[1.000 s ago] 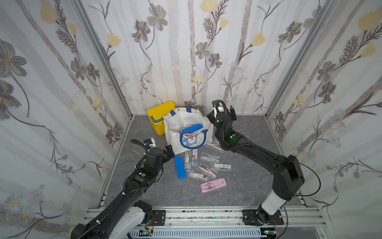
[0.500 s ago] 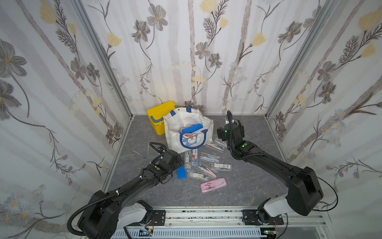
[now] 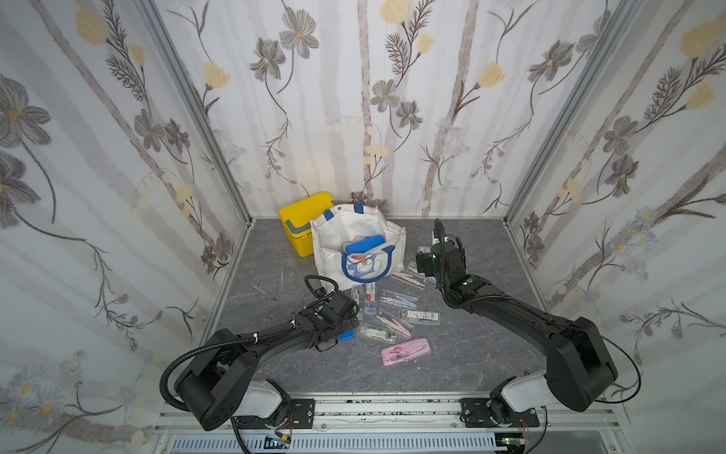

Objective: Put the compass set into the canvas bag
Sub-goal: Pick up the compass set at the center of the board.

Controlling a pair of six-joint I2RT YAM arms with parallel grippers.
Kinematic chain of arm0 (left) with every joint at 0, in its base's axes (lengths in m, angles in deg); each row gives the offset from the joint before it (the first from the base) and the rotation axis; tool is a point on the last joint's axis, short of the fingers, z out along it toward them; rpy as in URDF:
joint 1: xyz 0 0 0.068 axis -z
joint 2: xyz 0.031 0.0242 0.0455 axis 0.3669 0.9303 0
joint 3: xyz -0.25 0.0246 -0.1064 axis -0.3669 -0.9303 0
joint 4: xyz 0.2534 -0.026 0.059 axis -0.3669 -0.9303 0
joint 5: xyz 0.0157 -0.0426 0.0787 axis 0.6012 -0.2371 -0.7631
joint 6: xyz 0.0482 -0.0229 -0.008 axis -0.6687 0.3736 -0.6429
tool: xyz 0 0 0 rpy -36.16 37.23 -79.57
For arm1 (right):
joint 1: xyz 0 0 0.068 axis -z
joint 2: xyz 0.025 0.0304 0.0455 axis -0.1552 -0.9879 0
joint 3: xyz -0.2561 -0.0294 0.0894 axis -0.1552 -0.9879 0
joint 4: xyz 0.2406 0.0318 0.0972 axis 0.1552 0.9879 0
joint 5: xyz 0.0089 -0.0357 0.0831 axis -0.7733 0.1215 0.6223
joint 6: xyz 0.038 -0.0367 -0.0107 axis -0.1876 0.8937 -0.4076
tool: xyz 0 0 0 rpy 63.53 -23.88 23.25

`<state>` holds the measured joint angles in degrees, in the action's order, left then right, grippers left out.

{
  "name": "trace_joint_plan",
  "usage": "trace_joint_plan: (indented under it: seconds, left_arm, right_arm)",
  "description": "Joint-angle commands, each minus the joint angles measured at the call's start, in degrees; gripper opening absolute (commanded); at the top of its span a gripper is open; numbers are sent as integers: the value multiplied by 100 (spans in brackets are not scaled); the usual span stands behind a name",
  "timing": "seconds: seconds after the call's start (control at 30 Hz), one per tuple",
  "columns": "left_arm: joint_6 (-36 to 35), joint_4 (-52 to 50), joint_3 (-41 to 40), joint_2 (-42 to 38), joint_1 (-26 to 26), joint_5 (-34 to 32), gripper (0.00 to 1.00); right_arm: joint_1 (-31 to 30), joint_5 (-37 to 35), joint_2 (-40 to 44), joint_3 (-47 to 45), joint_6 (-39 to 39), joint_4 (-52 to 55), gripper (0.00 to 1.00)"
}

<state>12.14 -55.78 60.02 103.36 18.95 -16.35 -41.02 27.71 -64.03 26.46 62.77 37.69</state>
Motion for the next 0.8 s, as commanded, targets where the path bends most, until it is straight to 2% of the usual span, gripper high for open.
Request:
trace_joint_plan:
  seconds: [0.0, 0.17, 0.3, 0.47, 0.77]
  left_arm:
    - [72, -127, 92, 136, 7, -119, 95]
    - [52, -201, 277, 494, 12, -129, 91]
    - [15, -287, 424, 759, 4, -135, 83]
    - [-66, -475, 658, 1014, 10, -286, 78]
    - [-271, -326, 858, 1369, -4, -300, 76]
  right_arm:
    - [36, 213, 68, -56, -94, -253, 100]
    - [64, 234, 93, -116, -128, -273, 100]
    - [103, 296, 104, -164, -116, -311, 99]
    - [128, 313, 78, -181, -91, -322, 99]
    - [177, 328, 104, -222, -20, -323, 99]
